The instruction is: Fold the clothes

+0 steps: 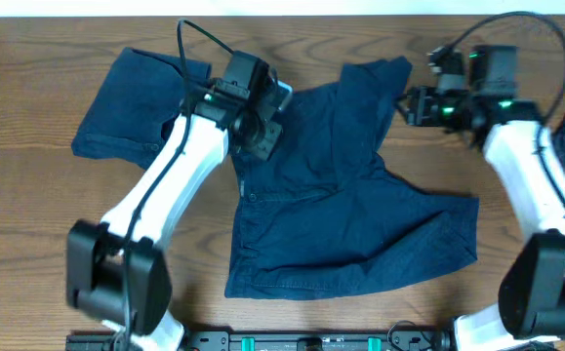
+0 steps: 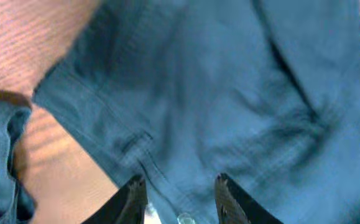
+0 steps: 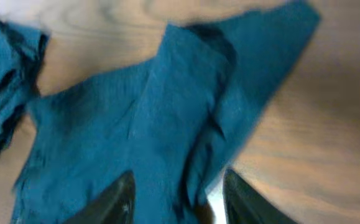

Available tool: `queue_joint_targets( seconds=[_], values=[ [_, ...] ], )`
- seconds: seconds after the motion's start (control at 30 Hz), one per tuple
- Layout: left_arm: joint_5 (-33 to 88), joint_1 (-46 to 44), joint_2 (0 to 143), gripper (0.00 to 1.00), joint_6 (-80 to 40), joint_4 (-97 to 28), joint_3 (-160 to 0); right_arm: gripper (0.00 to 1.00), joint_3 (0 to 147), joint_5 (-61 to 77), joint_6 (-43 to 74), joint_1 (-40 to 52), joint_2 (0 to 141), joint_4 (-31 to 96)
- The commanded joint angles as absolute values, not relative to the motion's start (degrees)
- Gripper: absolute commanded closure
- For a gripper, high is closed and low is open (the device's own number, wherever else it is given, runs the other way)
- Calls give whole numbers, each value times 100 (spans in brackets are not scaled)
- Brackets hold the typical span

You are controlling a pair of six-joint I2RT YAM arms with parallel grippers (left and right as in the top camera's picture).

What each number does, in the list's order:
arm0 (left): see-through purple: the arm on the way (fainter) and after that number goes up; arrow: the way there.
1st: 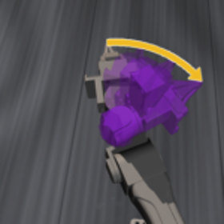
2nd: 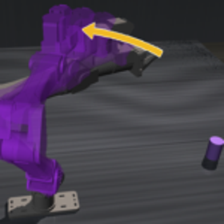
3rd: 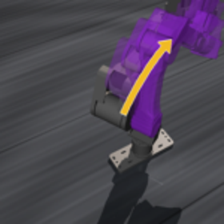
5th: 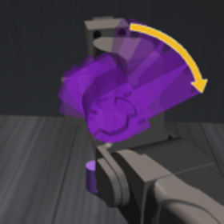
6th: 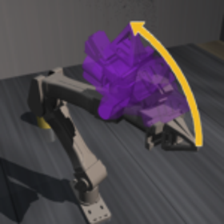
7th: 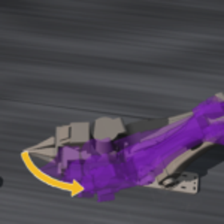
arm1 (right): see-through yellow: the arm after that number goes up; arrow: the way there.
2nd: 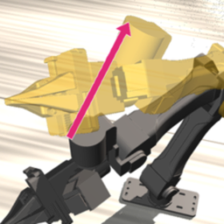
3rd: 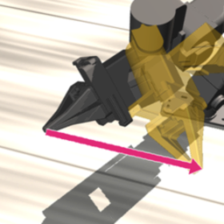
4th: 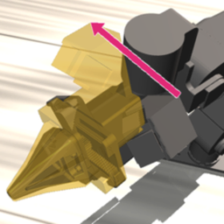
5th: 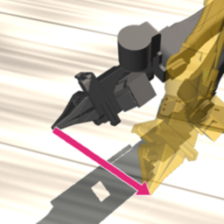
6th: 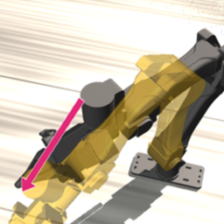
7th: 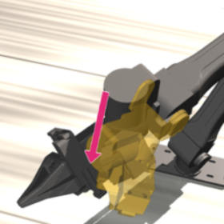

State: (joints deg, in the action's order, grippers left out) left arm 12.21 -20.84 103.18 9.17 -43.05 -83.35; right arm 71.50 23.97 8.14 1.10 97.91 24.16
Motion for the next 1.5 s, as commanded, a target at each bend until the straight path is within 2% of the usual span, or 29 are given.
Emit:
queue_joint_targets(
  seconds=[0.0,0.1,0.27,0.33,0.4,0.43,0.47,0.5,0.53,0.57,0.6,0.83,1.07,1.13,1.23,1.3,1.33,1.47],
  values=[
    [1824,-1815,10801,62,716,-4014,-8348,62,6858,1944,1798,257,10195,1697],
    [2359,-1640,11295,62,714,-3660,-8348,64,6851,2340,2222,281,10724,956],
    [2550,-1555,11815,62,650,-3411,-8348,63,6851,2849,2821,281,11566,99],
    [2550,-1555,11931,62,650,-3369,-8348,59,6851,3173,2921,287,11813,-226],
    [2550,-1555,11998,62,650,-3326,-8348,47,6851,3514,3009,305,12029,-552],
    [2547,-1555,12005,62,650,-3306,-8348,45,6851,3627,3044,309,12105,-668],
    [2547,-1555,12007,62,650,-3284,-8348,50,6853,3721,3070,307,12169,-764],
    [2547,-1555,12007,62,650,-3267,-8348,71,6851,3804,3087,307,12204,-847],
    [2547,-1555,12007,62,650,-3251,-8348,86,6853,3800,3087,296,12206,-860],
    [2526,-1546,12007,62,648,-3245,-8348,95,6860,3800,3079,272,12195,-869],
    [2477,-1540,12007,63,628,-3247,-8348,99,6869,3811,3083,213,12136,-851],
    [2224,-1269,12007,69,301,-3273,-8348,99,6871,3706,2746,-862,11013,132],
    [2228,-945,12007,70,266,-3269,-8348,98,6869,3179,2408,-1863,10127,2176],
    [2228,-915,12007,70,266,-3269,-8348,94,6869,2915,2137,-1975,10106,2689],
    [2228,-906,12007,70,268,-3262,-8348,76,6862,2320,1920,-1997,10138,3166],
    [2231,-906,12007,70,266,-3264,-8348,58,6862,1813,1922,-1999,10136,3321],
    [2257,-906,12007,70,266,-3267,-8348,53,6862,1640,1922,-2012,10136,3330],
    [2681,-906,11981,68,274,-3262,-8361,51,6864,1616,1920,-2117,10134,3299]
  ],
)
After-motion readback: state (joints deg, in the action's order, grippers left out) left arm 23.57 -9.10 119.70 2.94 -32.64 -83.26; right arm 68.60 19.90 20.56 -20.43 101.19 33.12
